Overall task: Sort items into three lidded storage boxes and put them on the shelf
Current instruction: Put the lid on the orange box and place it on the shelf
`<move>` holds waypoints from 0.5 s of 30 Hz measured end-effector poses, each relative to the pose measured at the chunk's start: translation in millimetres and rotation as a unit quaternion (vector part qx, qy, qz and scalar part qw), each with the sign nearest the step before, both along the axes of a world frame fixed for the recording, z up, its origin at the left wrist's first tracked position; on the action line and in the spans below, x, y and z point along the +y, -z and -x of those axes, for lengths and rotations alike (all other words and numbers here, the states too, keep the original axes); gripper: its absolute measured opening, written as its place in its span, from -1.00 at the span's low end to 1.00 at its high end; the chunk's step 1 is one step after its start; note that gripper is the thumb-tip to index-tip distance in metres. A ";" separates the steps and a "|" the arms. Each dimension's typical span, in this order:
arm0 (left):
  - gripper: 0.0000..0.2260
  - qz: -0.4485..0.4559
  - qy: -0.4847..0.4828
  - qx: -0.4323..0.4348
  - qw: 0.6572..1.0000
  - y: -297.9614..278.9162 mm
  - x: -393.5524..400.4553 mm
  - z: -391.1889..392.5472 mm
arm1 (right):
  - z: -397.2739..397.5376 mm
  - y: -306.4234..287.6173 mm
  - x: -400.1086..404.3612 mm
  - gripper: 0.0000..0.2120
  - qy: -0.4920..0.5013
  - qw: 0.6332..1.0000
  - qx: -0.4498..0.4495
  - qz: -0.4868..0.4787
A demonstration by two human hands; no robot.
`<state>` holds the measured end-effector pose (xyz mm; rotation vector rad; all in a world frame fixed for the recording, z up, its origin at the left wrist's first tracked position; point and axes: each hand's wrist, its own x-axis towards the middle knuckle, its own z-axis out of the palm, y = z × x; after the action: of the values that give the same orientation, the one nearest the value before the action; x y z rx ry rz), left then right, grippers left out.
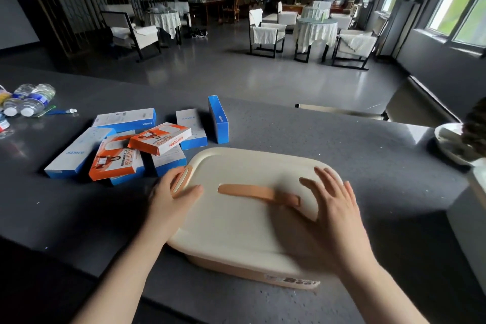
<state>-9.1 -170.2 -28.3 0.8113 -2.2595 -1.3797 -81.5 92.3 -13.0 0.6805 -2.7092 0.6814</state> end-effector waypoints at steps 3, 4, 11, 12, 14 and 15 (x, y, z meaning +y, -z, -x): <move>-0.42 0.019 0.016 -0.049 0.998 0.2 -1.7 1.9 | 3.9 7.7 29.3 -0.29 0.052 0.993 -0.090 0.054; -0.38 0.022 0.016 -0.062 0.998 -0.3 -1.9 2.4 | 2.4 8.7 34.0 -0.28 0.051 0.977 -0.165 0.129; -0.20 -0.030 0.064 -0.110 0.991 -8.3 -2.9 5.4 | -1.4 25.9 41.0 -0.19 0.084 0.887 -0.286 0.351; -0.18 -0.041 0.065 -0.105 0.991 -8.9 -2.6 5.5 | -1.0 26.2 41.7 -0.20 0.084 0.882 -0.295 0.358; -0.17 -0.057 0.067 -0.097 0.991 -8.9 -3.2 6.4 | -0.1 25.6 43.2 -0.22 0.078 0.876 -0.311 0.361; -0.17 -0.062 0.068 -0.096 0.991 -8.9 -4.4 7.0 | 0.9 25.1 43.7 -0.22 0.076 0.875 -0.317 0.359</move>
<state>-16.1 -174.6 -19.3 0.8785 -2.4340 -1.5776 -82.4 136.0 -38.1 0.0409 -2.6209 2.0006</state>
